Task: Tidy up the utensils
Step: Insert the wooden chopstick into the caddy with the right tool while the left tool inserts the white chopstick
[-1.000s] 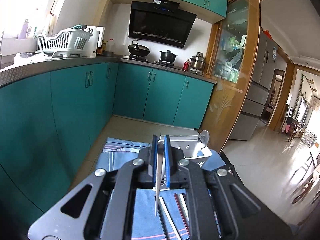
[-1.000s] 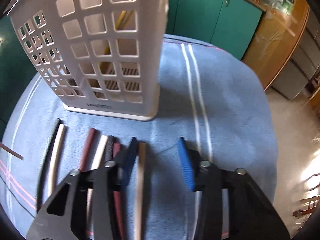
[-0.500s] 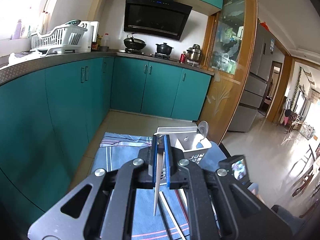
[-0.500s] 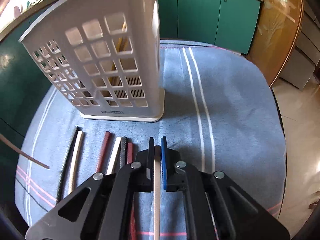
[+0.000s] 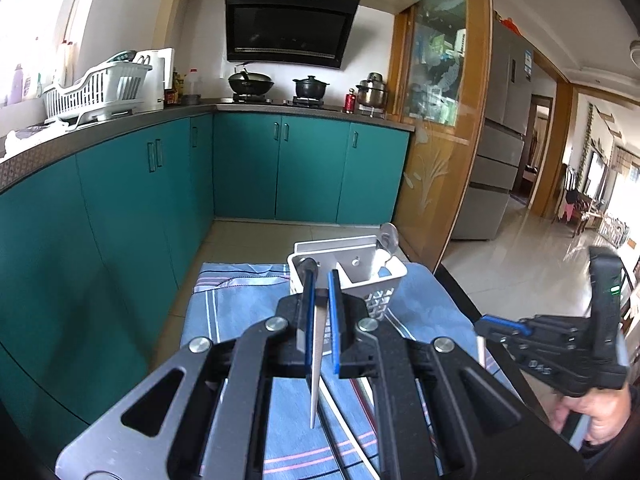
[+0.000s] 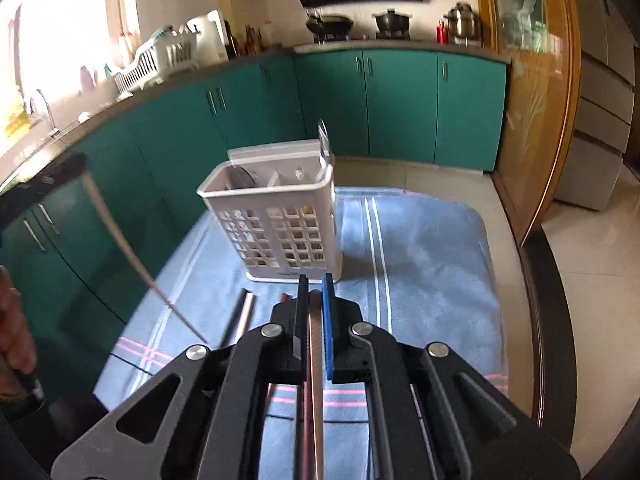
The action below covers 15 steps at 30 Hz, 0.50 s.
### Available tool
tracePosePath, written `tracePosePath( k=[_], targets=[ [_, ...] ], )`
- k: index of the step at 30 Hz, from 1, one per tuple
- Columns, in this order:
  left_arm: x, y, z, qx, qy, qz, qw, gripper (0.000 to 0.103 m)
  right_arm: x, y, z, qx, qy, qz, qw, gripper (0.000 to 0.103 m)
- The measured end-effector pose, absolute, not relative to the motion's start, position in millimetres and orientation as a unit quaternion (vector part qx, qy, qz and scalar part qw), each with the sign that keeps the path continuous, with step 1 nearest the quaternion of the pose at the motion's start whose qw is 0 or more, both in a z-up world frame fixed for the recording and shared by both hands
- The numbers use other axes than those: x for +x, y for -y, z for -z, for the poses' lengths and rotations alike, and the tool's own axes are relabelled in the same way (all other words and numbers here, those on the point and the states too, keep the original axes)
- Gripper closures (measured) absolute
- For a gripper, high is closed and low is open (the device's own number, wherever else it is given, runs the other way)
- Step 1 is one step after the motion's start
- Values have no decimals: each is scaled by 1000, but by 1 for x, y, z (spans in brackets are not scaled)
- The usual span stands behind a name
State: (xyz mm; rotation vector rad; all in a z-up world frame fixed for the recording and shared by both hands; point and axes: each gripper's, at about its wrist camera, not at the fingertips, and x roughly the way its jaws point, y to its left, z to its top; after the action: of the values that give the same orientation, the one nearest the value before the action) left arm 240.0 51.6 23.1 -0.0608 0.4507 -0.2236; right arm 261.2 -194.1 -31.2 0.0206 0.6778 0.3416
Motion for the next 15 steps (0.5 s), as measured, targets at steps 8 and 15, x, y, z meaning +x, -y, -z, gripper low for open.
tracePosePath(
  k=[8,15],
  targets=[
    [224,-38,-26,-5,-230,110,967,97,217,194,-10,14,-279,-176,944,96],
    [210,-36,-30,6,-235,121,964,97,203,184,-48,-4,-242,-182,953,96]
  ],
)
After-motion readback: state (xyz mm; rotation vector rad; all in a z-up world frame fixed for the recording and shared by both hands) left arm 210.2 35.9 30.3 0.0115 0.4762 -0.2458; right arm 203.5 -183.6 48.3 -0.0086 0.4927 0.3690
